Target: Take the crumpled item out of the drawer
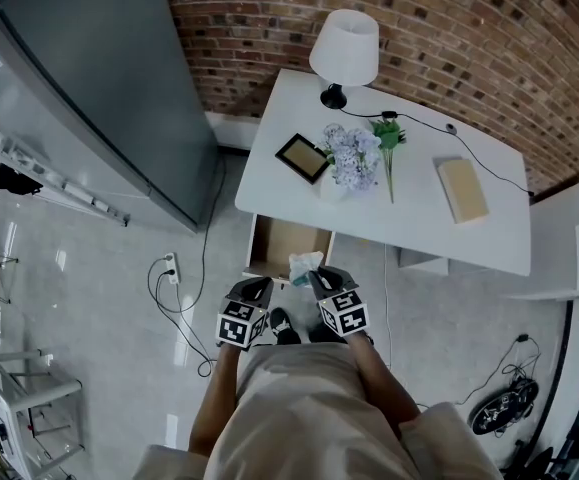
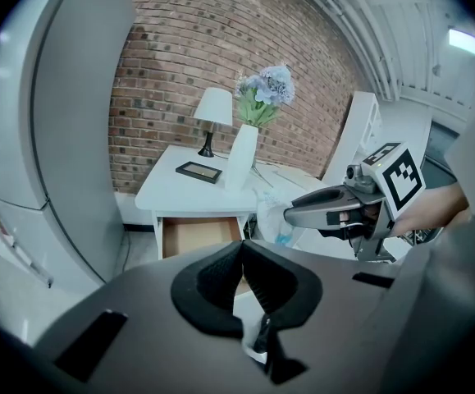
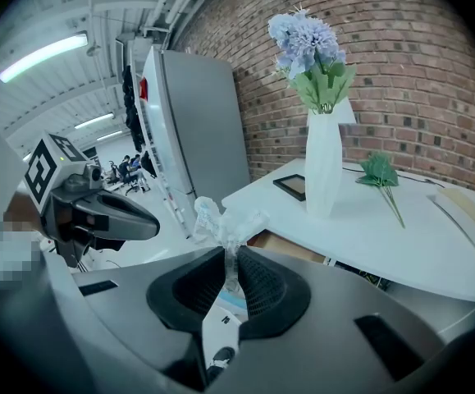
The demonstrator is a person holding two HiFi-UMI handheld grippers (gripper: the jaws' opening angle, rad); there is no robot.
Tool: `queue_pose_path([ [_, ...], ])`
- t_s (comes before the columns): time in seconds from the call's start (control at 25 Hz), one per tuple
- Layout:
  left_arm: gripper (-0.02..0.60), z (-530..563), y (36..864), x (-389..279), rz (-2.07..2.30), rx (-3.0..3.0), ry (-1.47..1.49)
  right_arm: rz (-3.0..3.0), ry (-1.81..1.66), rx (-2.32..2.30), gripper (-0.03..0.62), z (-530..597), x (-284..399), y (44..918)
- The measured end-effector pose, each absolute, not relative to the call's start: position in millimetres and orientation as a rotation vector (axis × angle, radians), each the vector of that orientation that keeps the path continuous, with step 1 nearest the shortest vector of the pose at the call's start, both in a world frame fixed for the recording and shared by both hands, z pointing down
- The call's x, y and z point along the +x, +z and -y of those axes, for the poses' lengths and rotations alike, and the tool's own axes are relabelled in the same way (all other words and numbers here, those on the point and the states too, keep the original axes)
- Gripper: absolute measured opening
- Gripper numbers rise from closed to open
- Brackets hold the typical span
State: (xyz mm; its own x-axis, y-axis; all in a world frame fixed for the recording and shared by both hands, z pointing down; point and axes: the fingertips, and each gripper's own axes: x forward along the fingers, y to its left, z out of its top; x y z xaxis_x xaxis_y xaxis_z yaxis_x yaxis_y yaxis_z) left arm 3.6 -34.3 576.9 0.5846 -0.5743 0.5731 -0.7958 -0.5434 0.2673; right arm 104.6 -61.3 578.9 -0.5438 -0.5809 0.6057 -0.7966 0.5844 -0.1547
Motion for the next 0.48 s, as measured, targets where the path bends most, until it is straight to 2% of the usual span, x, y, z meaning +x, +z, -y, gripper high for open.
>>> queue_pose_path([
  [0.48,0.017,30.8,578.4,4.2,1.083,2.307,0.577,2.317,0.58,1.104,0.072,59.0,102.9,578.9],
])
